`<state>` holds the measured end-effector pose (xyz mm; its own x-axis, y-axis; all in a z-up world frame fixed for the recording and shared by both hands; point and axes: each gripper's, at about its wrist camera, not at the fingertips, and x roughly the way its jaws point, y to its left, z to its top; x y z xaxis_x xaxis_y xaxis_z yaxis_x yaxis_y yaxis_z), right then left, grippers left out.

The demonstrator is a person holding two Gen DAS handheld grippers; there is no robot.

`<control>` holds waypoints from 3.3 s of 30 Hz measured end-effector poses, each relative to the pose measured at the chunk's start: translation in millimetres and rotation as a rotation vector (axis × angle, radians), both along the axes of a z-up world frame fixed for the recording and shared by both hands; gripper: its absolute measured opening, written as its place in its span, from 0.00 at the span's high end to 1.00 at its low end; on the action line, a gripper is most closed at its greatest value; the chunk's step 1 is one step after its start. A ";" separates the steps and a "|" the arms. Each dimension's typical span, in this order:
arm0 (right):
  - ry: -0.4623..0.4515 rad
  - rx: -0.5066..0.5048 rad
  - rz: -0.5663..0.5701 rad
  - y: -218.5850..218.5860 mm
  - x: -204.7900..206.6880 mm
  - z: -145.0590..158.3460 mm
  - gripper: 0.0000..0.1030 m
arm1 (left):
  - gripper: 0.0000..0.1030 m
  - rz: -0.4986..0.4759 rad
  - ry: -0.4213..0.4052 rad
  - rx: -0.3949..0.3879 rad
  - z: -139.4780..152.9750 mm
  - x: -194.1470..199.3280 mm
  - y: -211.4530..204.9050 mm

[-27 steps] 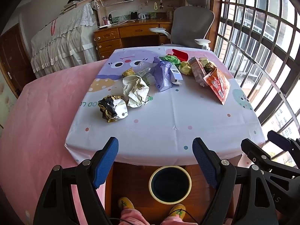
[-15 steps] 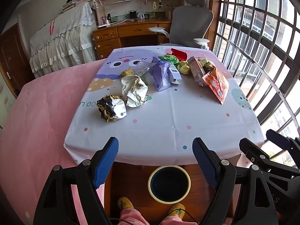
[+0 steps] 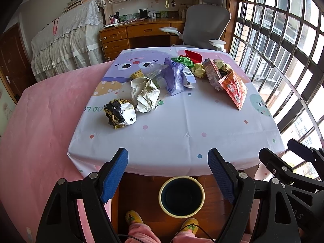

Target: Collect trash

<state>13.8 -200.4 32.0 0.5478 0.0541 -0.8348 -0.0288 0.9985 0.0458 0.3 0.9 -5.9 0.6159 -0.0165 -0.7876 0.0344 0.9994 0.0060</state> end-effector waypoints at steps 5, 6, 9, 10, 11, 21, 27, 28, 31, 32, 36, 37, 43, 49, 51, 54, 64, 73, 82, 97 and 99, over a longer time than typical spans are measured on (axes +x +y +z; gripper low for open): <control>-0.004 0.000 0.009 0.7 -0.5 2.1 0.32 | 0.20 0.006 -0.011 -0.010 1.5 -2.0 4.2; -0.004 -0.001 0.006 1.8 -0.6 2.1 0.32 | 0.20 0.009 -0.013 -0.010 2.5 -2.9 4.8; -0.009 -0.001 0.008 6.1 -3.1 2.5 0.32 | 0.20 0.017 -0.021 -0.010 5.3 -5.5 5.5; -0.008 -0.002 0.008 6.7 -3.3 1.8 0.32 | 0.20 0.020 -0.023 -0.011 6.3 -6.7 6.3; -0.006 -0.002 0.009 6.3 -3.3 2.5 0.32 | 0.20 0.023 -0.025 -0.010 6.7 -7.8 6.4; 0.001 -0.019 0.037 13.9 -2.8 2.1 0.32 | 0.20 0.054 -0.027 -0.026 7.7 -14.2 12.8; -0.006 -0.024 0.056 20.6 -0.2 4.2 0.32 | 0.20 0.057 -0.036 -0.029 11.0 -15.7 17.7; -0.008 -0.023 0.057 21.2 0.1 4.8 0.32 | 0.20 0.057 -0.038 -0.029 12.0 -16.2 18.4; -0.011 -0.021 0.060 23.6 2.6 6.0 0.32 | 0.20 0.060 -0.048 -0.027 15.9 -18.0 20.5; -0.012 -0.022 0.062 24.7 3.4 6.3 0.32 | 0.20 0.061 -0.054 -0.028 17.3 -18.6 21.3; -0.016 -0.027 0.066 29.8 5.2 8.1 0.32 | 0.20 0.056 -0.067 -0.033 22.7 -19.9 24.6; -0.015 -0.027 0.065 30.6 6.2 8.8 0.32 | 0.20 0.054 -0.068 -0.035 24.3 -19.8 25.4; -0.012 -0.038 0.031 34.3 15.8 15.9 0.32 | 0.19 0.053 -0.090 -0.070 37.3 -17.6 37.8; -0.019 -0.051 0.018 54.6 31.8 24.4 0.32 | 0.19 0.050 -0.111 -0.113 49.9 -4.6 65.3; -0.025 -0.057 0.017 64.6 37.8 27.4 0.32 | 0.19 0.047 -0.114 -0.118 52.8 1.7 76.3; -0.020 -0.068 0.023 84.9 49.6 30.1 0.32 | 0.19 0.036 -0.105 -0.119 55.2 11.0 93.7; 0.029 -0.104 0.060 153.9 96.3 18.6 0.32 | 0.19 0.084 -0.125 -0.129 55.4 49.4 171.8; 0.124 -0.030 -0.009 180.7 154.0 -10.2 0.33 | 0.19 0.096 0.015 0.014 21.6 108.4 227.8; 0.188 0.015 -0.050 189.4 214.3 -55.3 0.33 | 0.19 0.033 0.170 0.027 -41.2 159.8 268.4; 0.328 0.044 -0.010 209.6 299.7 -148.6 0.33 | 0.19 -0.082 0.337 -0.096 -83.7 212.5 249.6; 0.344 0.048 0.007 214.9 304.5 -158.6 0.39 | 0.19 -0.097 0.358 -0.111 -87.6 218.8 245.3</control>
<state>318.3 14.4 -126.6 0.2344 0.1002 -0.9670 -0.0104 0.9949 0.1005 219.0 246.2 -93.6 0.2933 -0.1583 -0.9428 0.1094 0.9853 -0.1314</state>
